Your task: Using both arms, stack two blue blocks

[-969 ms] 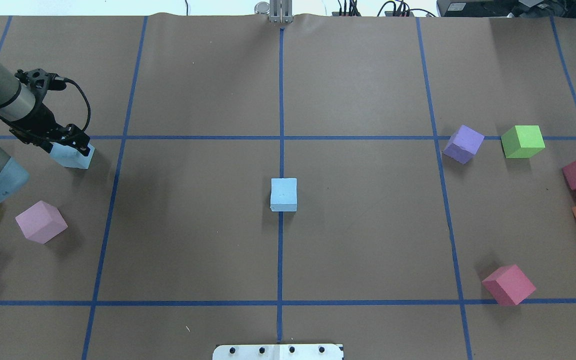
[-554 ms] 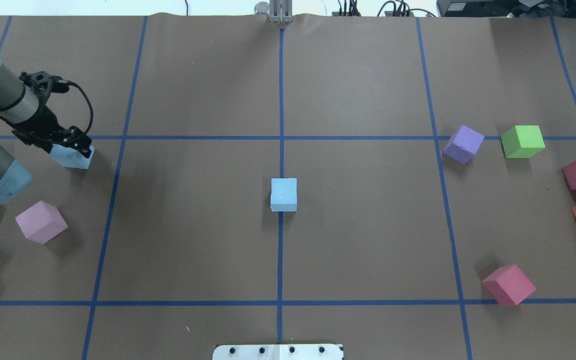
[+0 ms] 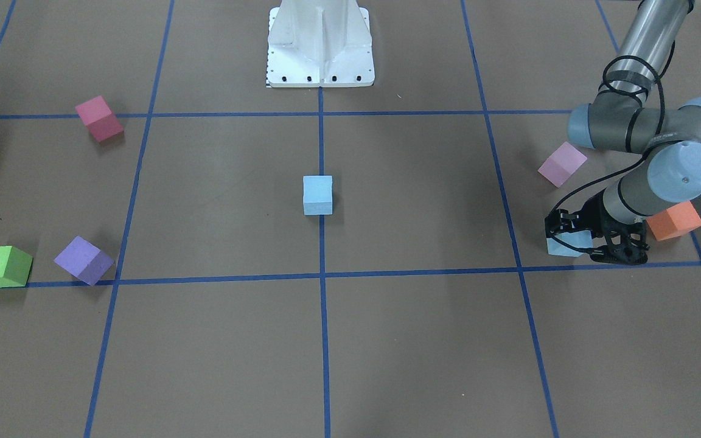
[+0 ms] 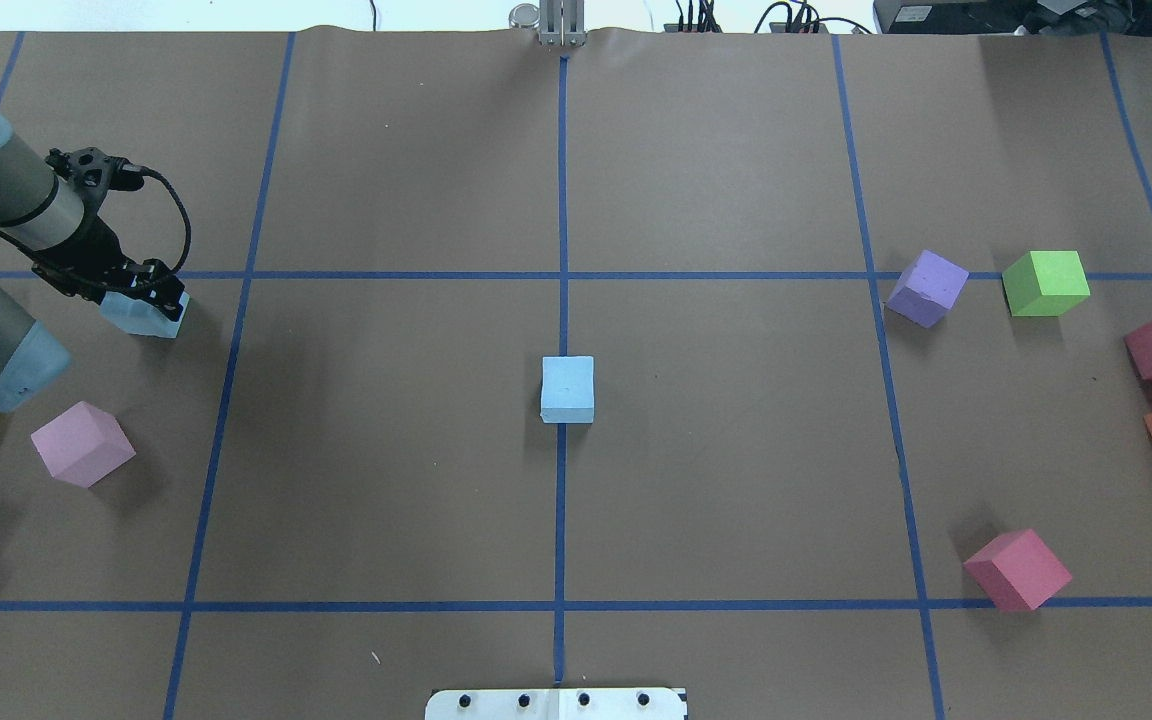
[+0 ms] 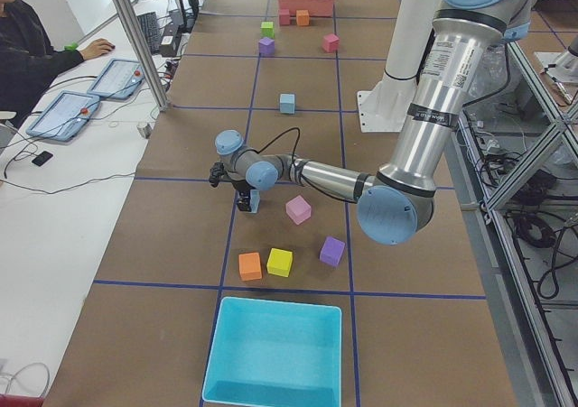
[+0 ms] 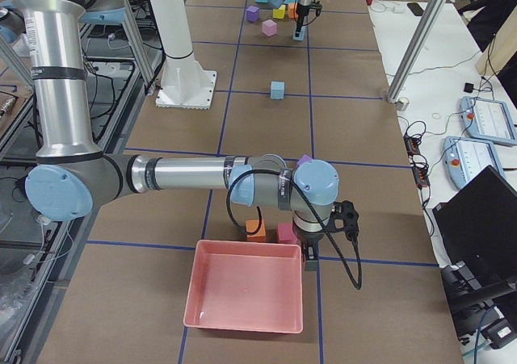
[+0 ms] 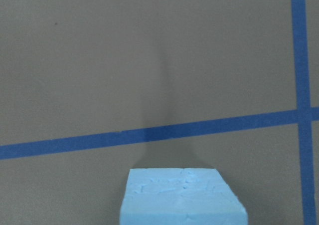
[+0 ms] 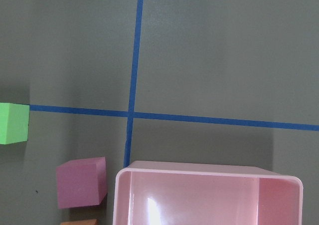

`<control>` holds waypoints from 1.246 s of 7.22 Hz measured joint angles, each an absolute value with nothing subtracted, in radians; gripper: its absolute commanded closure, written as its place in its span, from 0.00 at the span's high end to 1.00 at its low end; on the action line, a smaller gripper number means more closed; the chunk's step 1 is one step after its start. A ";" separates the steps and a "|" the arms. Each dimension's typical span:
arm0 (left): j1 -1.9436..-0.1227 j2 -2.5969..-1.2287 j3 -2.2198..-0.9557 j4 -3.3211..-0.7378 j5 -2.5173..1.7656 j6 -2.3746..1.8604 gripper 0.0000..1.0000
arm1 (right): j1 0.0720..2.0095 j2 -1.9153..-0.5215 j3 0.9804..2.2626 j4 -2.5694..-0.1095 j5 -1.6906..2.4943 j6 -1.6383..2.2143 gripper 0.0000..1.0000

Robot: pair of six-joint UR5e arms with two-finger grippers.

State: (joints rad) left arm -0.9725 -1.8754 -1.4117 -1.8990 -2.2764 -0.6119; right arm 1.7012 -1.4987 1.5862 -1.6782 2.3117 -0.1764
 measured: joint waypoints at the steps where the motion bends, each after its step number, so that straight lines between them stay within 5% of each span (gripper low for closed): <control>1: -0.972 -1.876 -1.411 -1.899 -2.276 -0.611 0.60 | 1.701 -1.499 1.586 -1.678 2.312 -0.176 1.00; 9: -0.970 -2.018 -1.531 -1.743 -2.315 -0.790 0.58 | 1.701 -1.496 1.589 -1.677 2.313 -0.172 1.00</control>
State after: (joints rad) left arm -0.9702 -2.0182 -1.5307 -1.7426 -2.3151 -0.7897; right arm 1.7012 -1.4957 1.5886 -1.6767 2.3130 -0.1715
